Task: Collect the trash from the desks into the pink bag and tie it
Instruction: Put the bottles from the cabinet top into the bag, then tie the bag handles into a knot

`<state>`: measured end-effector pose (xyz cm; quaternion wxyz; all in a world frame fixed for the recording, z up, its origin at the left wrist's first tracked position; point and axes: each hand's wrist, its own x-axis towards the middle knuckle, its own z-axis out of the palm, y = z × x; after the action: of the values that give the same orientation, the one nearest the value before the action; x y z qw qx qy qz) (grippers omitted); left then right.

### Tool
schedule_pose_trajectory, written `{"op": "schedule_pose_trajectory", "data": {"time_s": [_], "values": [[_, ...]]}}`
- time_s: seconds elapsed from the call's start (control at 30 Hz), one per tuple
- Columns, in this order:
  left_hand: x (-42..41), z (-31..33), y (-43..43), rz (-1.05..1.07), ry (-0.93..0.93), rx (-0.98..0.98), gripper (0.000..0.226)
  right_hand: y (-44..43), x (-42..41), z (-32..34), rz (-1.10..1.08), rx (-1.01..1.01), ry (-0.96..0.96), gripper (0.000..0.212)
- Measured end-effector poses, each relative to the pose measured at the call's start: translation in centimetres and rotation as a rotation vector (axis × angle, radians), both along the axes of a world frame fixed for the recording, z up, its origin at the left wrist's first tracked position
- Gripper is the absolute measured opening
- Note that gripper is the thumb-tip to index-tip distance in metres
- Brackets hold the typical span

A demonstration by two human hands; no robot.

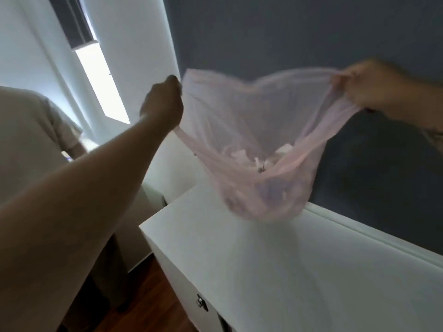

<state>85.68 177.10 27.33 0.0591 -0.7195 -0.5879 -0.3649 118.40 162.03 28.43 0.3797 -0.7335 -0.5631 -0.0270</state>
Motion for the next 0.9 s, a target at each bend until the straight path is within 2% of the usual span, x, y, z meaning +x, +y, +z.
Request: {"op": "schedule_pose_trajectory", "data": {"time_s": [0.07, 0.17, 0.27, 0.4, 0.47, 0.57, 0.6, 0.7, 0.77, 0.83, 0.87, 0.9], "values": [[1.1, -1.0, 1.3, -0.184, 0.065, 0.018, 0.029, -2.2, 1.4, -1.1, -0.089, -0.02, 0.173, 0.023], [3.0, -2.0, 3.0, -0.335, -0.049, -0.005, 0.03, -5.4, 2.1, -2.6, -0.224, -0.015, 0.412, 0.016], [5.3, -1.6, 3.0, -0.462, -0.195, -0.077, 0.032, -8.0, 1.0, -2.4, -0.327, 0.092, 0.648, 0.025], [6.3, -0.8, 2.7, -0.592, -0.208, -0.173, 0.034, -10.4, -1.6, -1.9, -0.397, 0.198, 0.833, 0.027], [6.5, -1.7, 2.1, -0.685, -0.32, -0.376, 0.03, -11.1, -2.8, -2.9, -0.43, 0.219, 0.946, 0.029], [6.5, -3.5, 0.2, -0.798, -0.625, -0.932, 0.018, -11.4, -4.4, -4.8, -0.519, 0.37, 1.079, 0.031], [6.7, -4.3, -0.3, -0.791, -0.699, -1.03, 0.017, -11.4, -4.9, -5.4, -0.552, 0.422, 1.115, 0.033], [7.6, -6.2, -1.8, -0.648, -0.91, -1.021, 0.02, -11.8, -6.5, -6.7, -0.619, 0.414, 1.158, 0.033], [8.2, -7.0, -2.7, -0.607, -0.931, -0.875, 0.031, -12.1, -7.5, -7.5, -0.671, 0.355, 1.11, 0.028], [8.3, -7.2, -3.5, -0.492, -1.083, -0.784, 0.037, -12.7, -8.5, -8.1, -0.711, 0.302, 1.067, 0.023], [8.3, -7.3, -4.0, -0.515, -1.102, -0.791, 0.04, -13.0, -8.8, -8.4, -0.726, 0.285, 1.052, 0.022], [8.2, -7.4, -4.5, -0.537, -0.991, -0.773, 0.044, -13.3, -9.1, -8.6, -0.741, 0.29, 1.046, 0.023]]}}
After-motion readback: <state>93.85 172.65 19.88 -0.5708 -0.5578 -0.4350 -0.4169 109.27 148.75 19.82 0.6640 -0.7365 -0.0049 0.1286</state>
